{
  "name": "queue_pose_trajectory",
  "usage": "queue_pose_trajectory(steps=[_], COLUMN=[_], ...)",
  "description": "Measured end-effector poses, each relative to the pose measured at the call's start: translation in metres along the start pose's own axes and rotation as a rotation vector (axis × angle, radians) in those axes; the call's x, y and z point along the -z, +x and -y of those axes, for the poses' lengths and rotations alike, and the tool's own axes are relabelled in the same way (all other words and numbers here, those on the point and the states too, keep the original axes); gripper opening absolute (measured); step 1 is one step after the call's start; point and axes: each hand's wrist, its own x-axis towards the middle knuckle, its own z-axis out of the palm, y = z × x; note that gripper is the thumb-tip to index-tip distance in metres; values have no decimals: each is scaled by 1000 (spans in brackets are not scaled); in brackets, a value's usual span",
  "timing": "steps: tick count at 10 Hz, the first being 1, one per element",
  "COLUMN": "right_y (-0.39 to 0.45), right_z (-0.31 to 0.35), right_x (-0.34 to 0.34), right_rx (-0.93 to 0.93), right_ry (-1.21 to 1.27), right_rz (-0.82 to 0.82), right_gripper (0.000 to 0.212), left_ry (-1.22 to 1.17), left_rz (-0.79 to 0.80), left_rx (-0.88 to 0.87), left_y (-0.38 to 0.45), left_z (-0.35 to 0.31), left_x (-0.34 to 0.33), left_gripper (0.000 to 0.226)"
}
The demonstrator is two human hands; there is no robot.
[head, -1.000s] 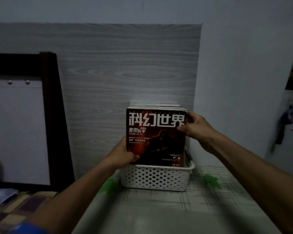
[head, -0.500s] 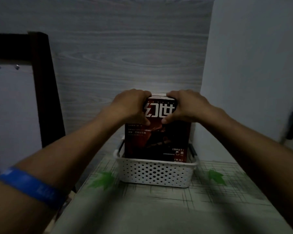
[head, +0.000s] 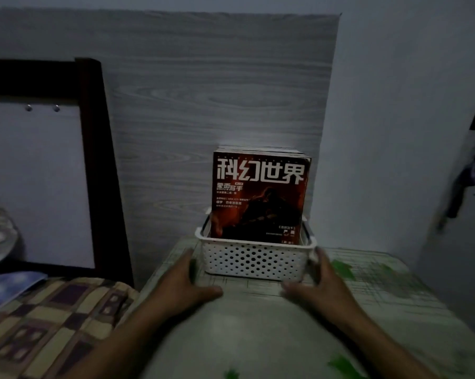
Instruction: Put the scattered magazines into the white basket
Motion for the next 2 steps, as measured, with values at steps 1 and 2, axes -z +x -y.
queue_pose_trajectory(steps=[1, 2], right_y=[16, 34], right_z=[-25, -27], right_x=[-11, -14], right_rx=[83, 116], right_ry=[-494, -569], right_rz=[-122, -218], right_gripper=[63, 46], left_ry=[224, 233], left_rz=[-176, -317], left_rx=[-65, -20], left_y=[8, 31], left_z=[1, 4], left_x=[-35, -37], left_gripper=[78, 62])
